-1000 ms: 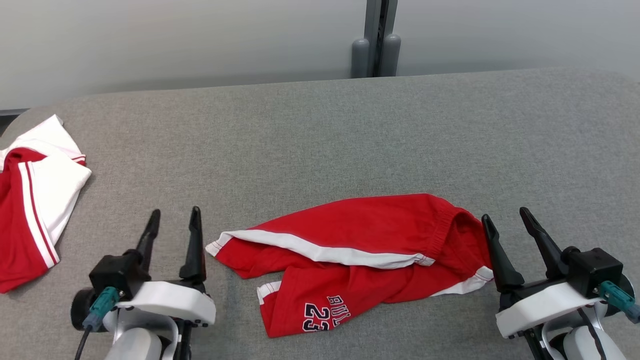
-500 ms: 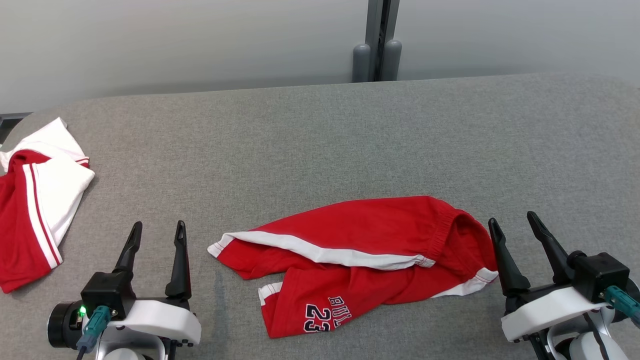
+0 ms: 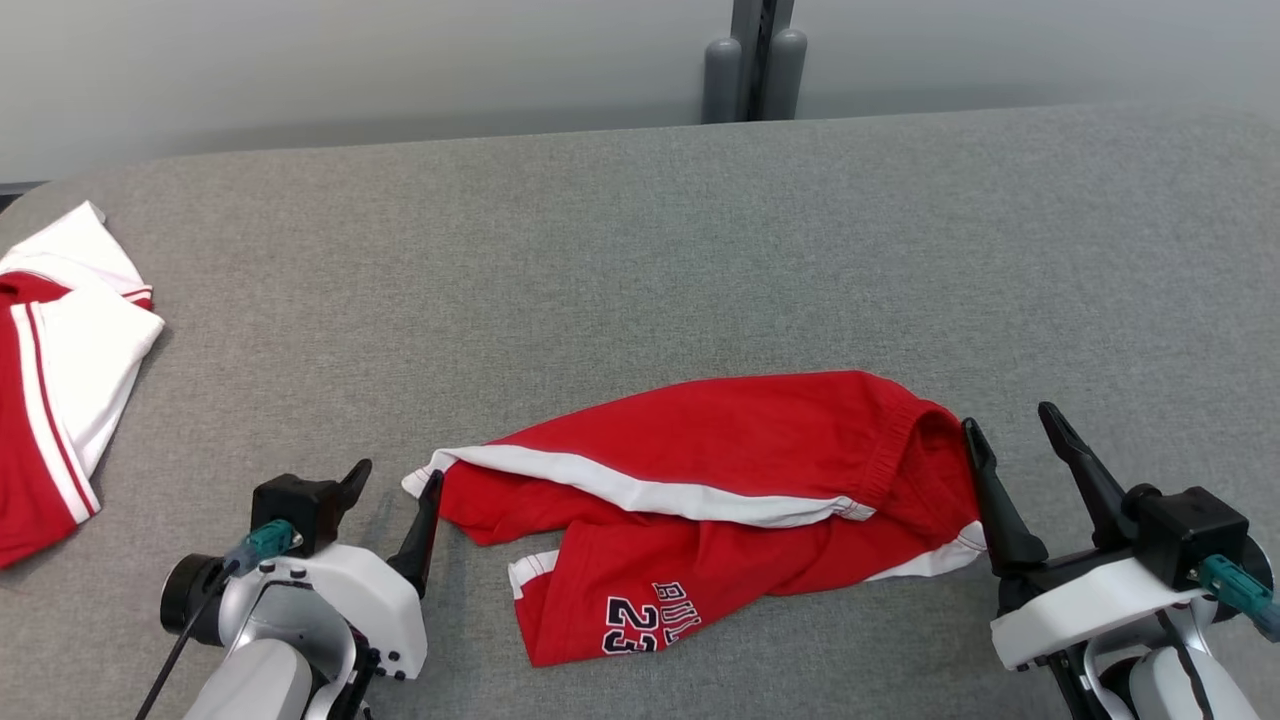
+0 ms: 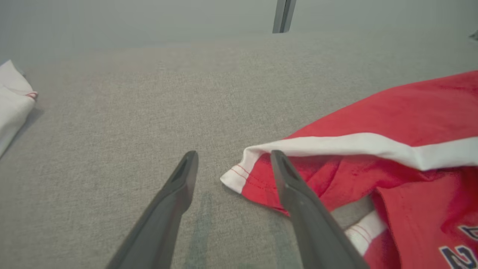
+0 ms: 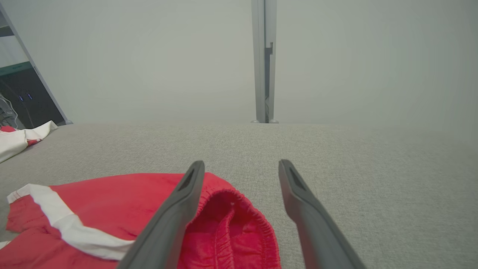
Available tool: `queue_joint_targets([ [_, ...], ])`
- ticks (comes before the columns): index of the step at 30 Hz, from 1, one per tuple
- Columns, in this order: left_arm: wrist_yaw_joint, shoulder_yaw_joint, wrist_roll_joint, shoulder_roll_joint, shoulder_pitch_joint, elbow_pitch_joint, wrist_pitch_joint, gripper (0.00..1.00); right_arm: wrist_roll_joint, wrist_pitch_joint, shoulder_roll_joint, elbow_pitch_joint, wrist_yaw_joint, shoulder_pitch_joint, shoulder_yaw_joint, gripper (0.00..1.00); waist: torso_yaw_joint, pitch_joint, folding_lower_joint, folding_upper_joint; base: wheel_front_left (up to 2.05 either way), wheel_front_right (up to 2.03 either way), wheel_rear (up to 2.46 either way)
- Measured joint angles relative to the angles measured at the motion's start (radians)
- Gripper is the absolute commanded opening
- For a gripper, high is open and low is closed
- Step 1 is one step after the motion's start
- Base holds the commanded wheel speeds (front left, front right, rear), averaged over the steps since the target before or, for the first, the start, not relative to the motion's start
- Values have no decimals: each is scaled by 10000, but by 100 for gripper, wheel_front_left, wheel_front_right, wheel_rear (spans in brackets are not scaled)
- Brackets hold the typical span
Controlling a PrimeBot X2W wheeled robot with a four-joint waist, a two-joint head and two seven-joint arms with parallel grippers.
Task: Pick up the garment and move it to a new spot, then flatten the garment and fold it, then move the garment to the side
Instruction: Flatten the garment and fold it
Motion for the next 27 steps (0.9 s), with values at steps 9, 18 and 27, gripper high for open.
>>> queue_joint_targets([
  [9,-646,-196,-345,-67,-870,1745,552,100,134,-35,-59,125,0,-98,267,100,-349,342,0,0,0,0,0],
  [18,-857,-242,-456,-186,-1153,2393,213,0,267,161,-88,-50,0,236,1049,100,-438,424,0,0,0,0,0],
  [27,-928,-349,-497,-305,-1388,2734,-56,0,405,608,-251,-6,0,562,2280,100,-325,534,0,0,0,0,0],
])
